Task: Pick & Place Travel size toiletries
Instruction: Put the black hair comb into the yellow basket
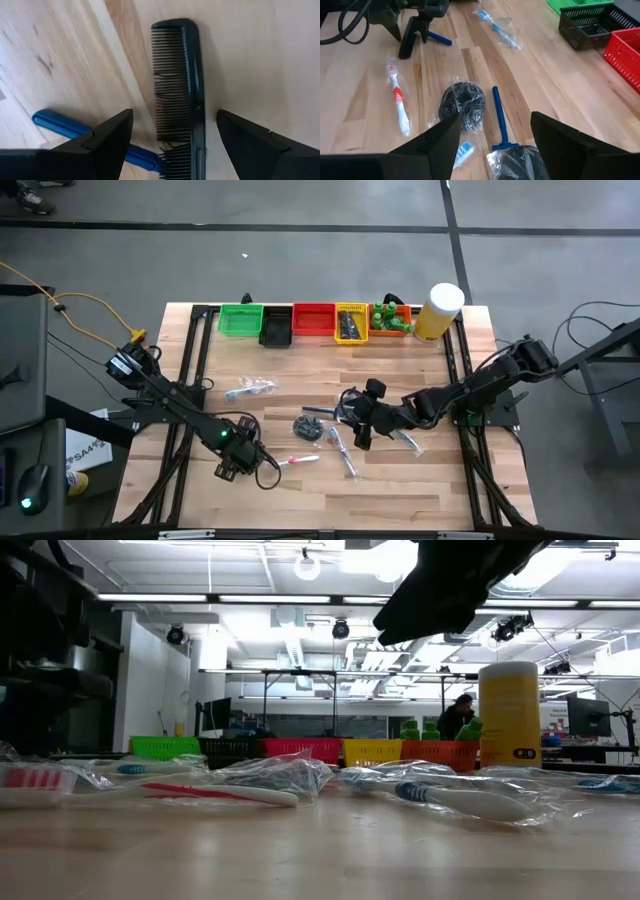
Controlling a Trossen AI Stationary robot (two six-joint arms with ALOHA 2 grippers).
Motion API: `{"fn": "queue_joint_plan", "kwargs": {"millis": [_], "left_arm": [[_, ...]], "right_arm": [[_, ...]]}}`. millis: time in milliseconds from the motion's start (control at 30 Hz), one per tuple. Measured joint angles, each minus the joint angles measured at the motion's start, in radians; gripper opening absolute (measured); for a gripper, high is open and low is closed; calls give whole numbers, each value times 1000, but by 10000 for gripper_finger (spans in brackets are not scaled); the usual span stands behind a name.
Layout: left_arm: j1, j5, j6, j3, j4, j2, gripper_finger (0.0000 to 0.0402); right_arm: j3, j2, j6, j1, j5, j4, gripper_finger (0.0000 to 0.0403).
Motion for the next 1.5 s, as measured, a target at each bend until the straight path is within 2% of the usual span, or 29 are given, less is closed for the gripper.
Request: {"fn": "queue_joint_plan", "kwargs": {"millis": [500, 967, 1100, 1267, 1367, 1500], "left_arm": [[0, 7, -35, 0, -6, 1, 284], [0, 15, -42, 0, -2, 1, 154], [0, 16, -43, 0, -2, 1, 128], [0, 26, -71, 15, -18, 2, 132], [0, 24, -71, 57, -31, 2, 142], [0, -3, -63, 132, -104, 2, 136]], "right_arm": [[0, 0, 6, 0, 0, -1, 235], [0, 0, 6, 0, 0, -1, 235], [0, 0, 6, 0, 0, -1, 235], [0, 0, 6, 0, 0, -1, 235], [0, 0, 6, 0, 0, -1, 235], [0, 0, 6, 0, 0, -2, 235]]}}
